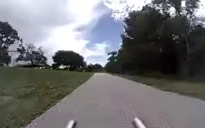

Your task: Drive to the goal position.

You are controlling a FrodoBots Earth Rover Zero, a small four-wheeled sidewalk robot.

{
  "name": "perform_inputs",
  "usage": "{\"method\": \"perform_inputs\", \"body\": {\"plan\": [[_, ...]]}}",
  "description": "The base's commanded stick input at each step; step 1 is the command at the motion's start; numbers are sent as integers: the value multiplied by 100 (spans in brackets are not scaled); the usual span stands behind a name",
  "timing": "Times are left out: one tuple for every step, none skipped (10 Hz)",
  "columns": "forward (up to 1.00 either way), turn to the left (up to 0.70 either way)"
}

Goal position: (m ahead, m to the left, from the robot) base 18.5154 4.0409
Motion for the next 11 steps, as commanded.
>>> {"method": "perform_inputs", "body": {"plan": [[70, 0], [70, 0], [70, 0], [70, 0], [70, 0], [70, 0], [70, 0], [70, 0], [70, 0], [70, 0], [70, 0]]}}
